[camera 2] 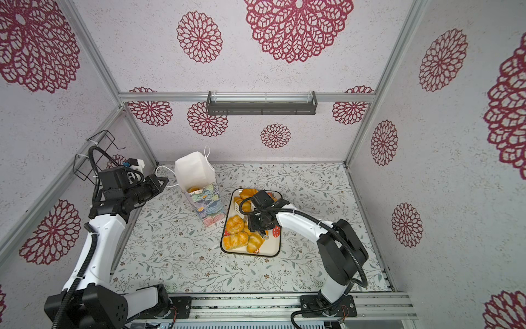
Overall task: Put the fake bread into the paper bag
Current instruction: 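Lower the tongs toward the rolls nearest the robot on the tray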
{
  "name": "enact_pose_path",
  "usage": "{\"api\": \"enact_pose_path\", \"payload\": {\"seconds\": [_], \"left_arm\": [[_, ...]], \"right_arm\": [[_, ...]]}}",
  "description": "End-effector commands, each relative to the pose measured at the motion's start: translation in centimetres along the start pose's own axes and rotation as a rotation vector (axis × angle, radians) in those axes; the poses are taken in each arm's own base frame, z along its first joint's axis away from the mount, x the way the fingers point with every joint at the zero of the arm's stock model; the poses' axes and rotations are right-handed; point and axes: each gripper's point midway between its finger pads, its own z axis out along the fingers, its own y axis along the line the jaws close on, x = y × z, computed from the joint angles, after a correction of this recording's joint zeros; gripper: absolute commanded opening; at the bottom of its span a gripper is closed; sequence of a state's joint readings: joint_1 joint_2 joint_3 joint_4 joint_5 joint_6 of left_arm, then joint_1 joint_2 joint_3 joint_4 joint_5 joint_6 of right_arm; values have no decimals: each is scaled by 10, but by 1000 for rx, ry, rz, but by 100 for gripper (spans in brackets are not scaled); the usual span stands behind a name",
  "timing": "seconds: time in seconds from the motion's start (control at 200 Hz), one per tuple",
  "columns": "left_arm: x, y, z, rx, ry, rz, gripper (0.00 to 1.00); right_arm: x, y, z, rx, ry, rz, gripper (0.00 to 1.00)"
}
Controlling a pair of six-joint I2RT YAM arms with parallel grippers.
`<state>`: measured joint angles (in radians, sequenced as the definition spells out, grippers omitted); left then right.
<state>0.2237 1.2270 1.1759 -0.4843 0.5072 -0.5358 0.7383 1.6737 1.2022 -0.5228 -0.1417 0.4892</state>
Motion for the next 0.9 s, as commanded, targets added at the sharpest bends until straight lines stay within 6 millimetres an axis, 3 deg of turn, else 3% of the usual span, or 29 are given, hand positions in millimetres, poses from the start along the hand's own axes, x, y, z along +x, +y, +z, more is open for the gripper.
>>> {"api": "enact_pose_path", "payload": {"seconds": [0.0,0.4,0.696,0.896], "left_arm": [[-3,0,-5,1,-24,3,0],[-4,0,-6,0,-25,1,0],[-4,1,-6,0,-27,0,0],[-4,1,-6,-2,-27,-1,0]], "right_arm": [[-13,7,-16,-7,-44,-25,54],[-27,23,-7,-27,-43,-54,54],[-22,15,0,22,-17,-68,53],[-25,15,-6,26,-36,-73,44]]}}
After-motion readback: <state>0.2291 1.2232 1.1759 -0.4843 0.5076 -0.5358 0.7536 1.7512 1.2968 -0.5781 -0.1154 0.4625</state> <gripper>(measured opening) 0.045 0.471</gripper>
